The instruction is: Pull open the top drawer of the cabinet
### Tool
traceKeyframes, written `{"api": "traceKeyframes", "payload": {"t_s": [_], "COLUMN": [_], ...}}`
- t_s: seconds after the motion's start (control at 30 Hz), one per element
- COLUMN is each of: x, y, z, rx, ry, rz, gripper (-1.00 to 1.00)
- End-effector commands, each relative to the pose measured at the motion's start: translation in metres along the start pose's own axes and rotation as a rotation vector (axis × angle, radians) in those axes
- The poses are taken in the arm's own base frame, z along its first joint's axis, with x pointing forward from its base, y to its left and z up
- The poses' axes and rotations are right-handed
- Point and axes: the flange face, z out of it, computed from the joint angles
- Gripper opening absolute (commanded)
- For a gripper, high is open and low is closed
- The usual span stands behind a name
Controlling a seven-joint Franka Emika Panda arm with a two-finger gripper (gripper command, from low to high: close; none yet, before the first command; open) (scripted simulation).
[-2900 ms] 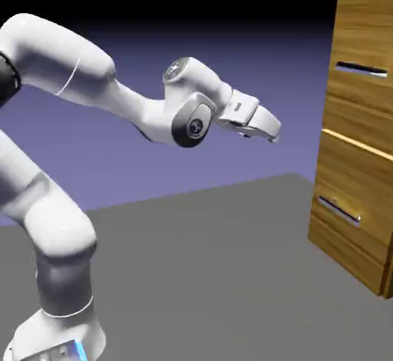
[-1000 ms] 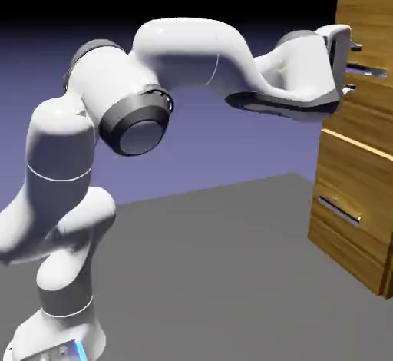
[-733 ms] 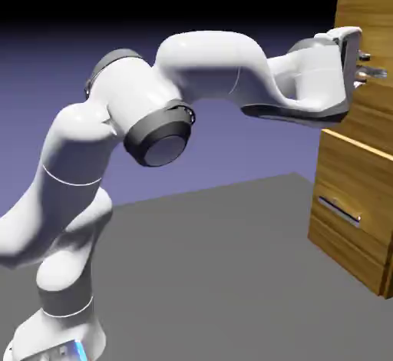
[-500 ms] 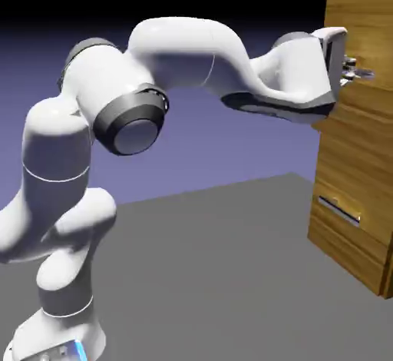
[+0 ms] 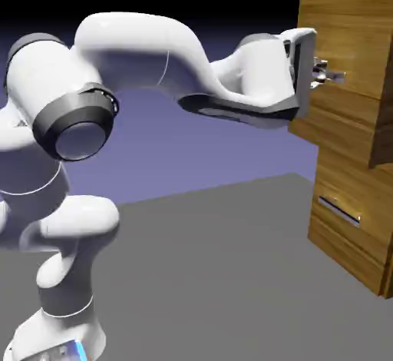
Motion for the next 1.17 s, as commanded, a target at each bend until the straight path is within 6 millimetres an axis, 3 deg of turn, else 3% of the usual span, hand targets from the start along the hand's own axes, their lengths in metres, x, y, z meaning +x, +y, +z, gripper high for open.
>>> {"api": "traceKeyframes", "payload": {"t_s": [0.0, 0.1, 0.33, 0.5, 0.57, 0.9, 1.03, 1.07, 1.1, 1.13], "x": [0.0, 0.004, 0.0, 0.0, 0.002, 0.002, 0.0, 0.0, 0.0, 0.0], "y": [0.0, 0.004, 0.0, 0.0, 0.002, 0.001, 0.0, 0.0, 0.0, 0.001], "z": [-0.01, -0.022, -0.021, -0.071, -0.081, -0.067, -0.097, -0.097, -0.097, -0.11], "rx": [-0.002, -0.016, -0.001, -0.002, -0.015, -0.008, 0.0, 0.0, 0.0, 0.001], "ry": [0.002, 0.013, 0.0, 0.0, 0.006, 0.005, 0.0, 0.0, 0.0, 0.0], "rz": [0.0, -0.001, 0.0, 0.0, -0.003, -0.003, 0.0, 0.0, 0.0, 0.003], "gripper": [-1.0, -1.0, -1.0, -1.0, -1.0, -1.0, -1.0, 1.0, 1.0, 1.0]}}
